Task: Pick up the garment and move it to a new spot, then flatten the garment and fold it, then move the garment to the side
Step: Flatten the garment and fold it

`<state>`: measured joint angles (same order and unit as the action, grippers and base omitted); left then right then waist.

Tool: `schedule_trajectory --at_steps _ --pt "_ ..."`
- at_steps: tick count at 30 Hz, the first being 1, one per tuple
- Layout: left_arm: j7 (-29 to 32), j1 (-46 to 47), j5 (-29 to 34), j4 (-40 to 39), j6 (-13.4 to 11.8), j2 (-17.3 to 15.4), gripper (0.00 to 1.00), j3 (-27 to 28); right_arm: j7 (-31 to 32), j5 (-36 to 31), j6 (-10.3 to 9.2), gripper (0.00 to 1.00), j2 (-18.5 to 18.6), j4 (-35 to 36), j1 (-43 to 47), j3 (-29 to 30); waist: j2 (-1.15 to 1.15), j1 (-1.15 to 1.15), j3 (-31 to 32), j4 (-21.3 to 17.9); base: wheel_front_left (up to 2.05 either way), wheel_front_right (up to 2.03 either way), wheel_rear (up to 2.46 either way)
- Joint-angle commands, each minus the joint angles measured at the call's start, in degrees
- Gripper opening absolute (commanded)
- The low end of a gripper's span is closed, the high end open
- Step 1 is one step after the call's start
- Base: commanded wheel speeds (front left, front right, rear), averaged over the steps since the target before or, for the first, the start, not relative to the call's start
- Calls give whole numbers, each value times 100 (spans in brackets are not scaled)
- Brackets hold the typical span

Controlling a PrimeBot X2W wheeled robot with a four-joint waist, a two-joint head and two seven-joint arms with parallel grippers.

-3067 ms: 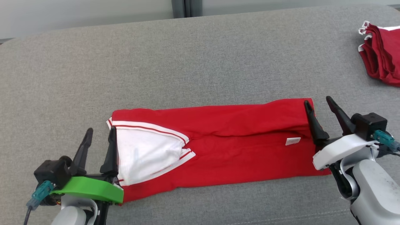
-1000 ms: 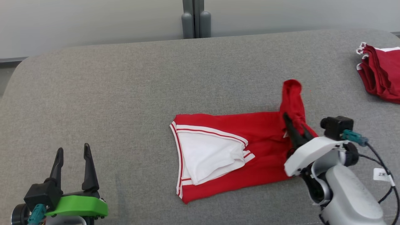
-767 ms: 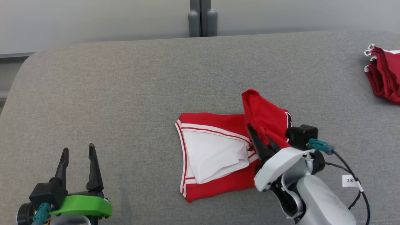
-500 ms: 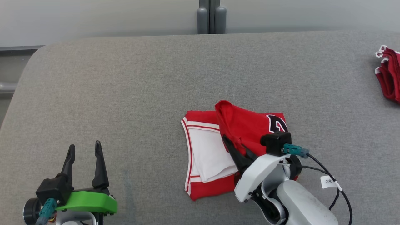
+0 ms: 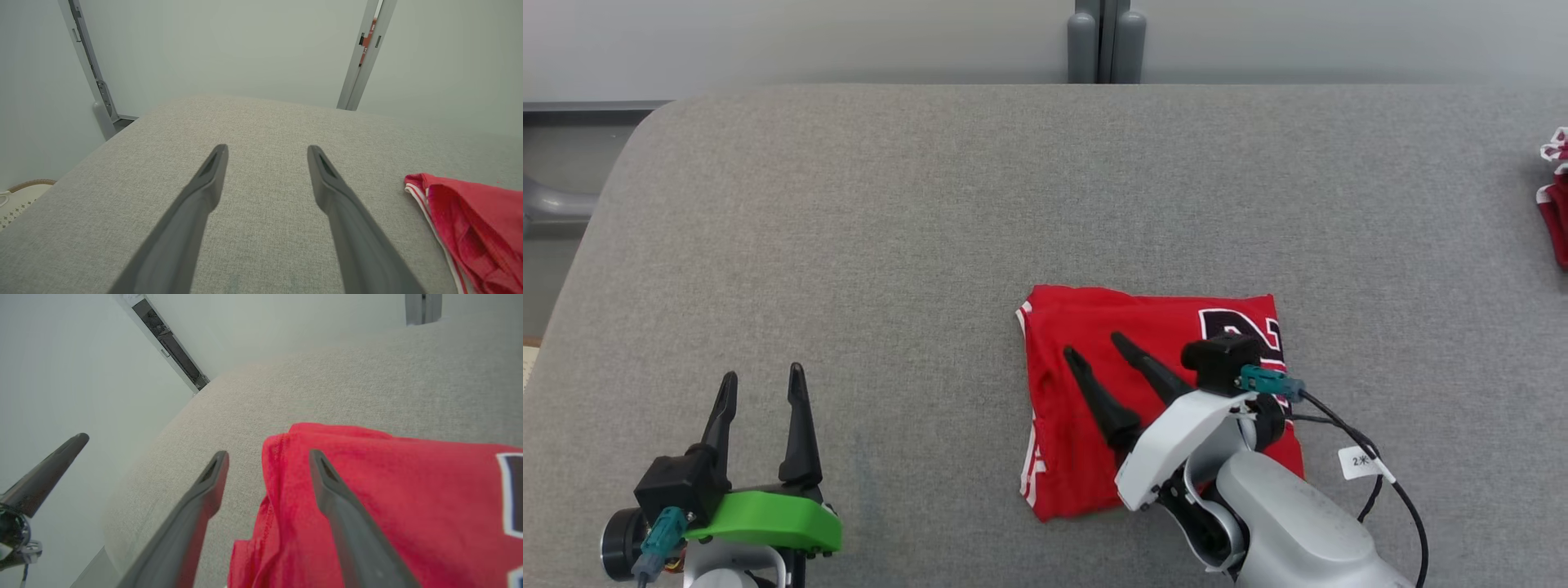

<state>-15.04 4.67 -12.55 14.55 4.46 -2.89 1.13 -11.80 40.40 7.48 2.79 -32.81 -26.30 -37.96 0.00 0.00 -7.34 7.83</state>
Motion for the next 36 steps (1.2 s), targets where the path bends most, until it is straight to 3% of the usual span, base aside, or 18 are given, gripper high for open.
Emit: schedule_trajectory --at_steps 1,7,17,26,36 --pt "-15 -43 44 14 -19 -6 100 26 -109 -104 2 100 21 -57 -85 61 0 0 84 -78 0 0 0" --pt "-15 -187 99 8 -5 -6 100 98 -306 -498 2 100 180 -18 -5 793 0 0 302 -282 0 0 0" --pt "-15 -351 165 -39 21 -7 100 133 -339 -1335 2 100 798 1177 956 2204 0 0 490 -543 0 0 0" --pt "-15 -463 192 -72 17 -7 100 137 -337 -1837 2 100 626 2111 2082 3039 0 0 580 -615 0 0 0" --pt "-15 -569 189 -154 -40 -7 100 98 -337 -2258 2 100 402 2656 2739 3277 0 0 680 -608 0 0 0"
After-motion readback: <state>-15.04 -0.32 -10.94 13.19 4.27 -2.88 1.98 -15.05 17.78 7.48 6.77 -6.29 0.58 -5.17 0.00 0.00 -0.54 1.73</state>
